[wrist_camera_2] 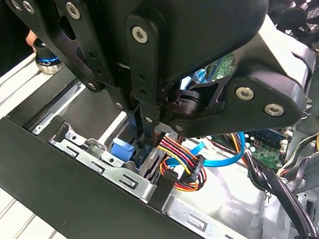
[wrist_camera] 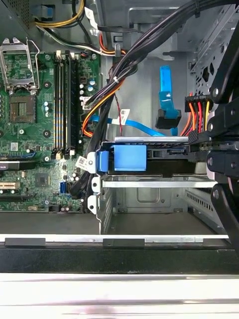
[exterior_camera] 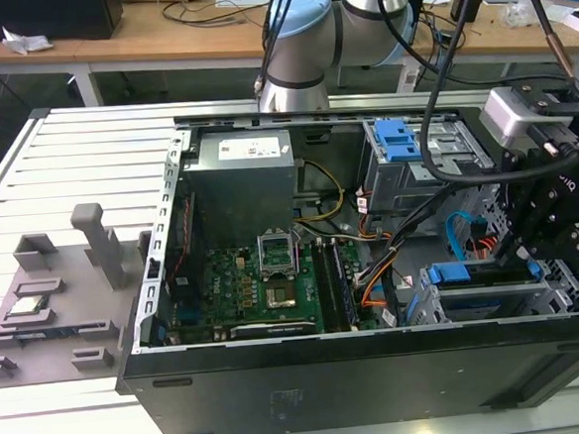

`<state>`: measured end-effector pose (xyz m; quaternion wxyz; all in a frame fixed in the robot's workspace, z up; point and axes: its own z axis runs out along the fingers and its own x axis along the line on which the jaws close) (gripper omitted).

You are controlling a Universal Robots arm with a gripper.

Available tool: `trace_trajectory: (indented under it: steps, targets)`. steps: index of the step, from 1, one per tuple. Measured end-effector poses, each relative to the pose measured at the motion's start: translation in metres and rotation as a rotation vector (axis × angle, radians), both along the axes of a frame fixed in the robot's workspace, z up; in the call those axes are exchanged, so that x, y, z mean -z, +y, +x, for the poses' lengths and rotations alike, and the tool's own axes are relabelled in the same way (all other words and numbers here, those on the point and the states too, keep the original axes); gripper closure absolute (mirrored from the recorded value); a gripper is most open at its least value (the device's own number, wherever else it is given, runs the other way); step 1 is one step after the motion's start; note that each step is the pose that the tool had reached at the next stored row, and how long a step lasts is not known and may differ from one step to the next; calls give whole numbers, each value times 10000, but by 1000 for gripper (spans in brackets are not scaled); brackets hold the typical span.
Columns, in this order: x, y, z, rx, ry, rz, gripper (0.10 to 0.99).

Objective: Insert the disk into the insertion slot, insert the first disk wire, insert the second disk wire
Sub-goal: 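Insert the first disk wire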

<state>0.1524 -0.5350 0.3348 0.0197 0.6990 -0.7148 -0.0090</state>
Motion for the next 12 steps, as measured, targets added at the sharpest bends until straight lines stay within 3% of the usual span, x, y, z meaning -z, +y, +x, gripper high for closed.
trace_trajectory:
  steps: [2, 3, 4, 5, 6, 7, 12]
  targets:
    - [13, 0, 0, 0, 1, 22, 910]
    - [11, 0, 0, 0, 1, 16, 843]
    - [6, 0, 0, 0, 0, 4, 843]
    - [-20, 0, 0, 1, 0, 2, 843]
    - [-131, 0, 0, 1, 0, 4, 843]
    - [-173, 0, 0, 0, 0, 3, 843]
    - [-272, 18, 0, 0, 0, 3, 843]
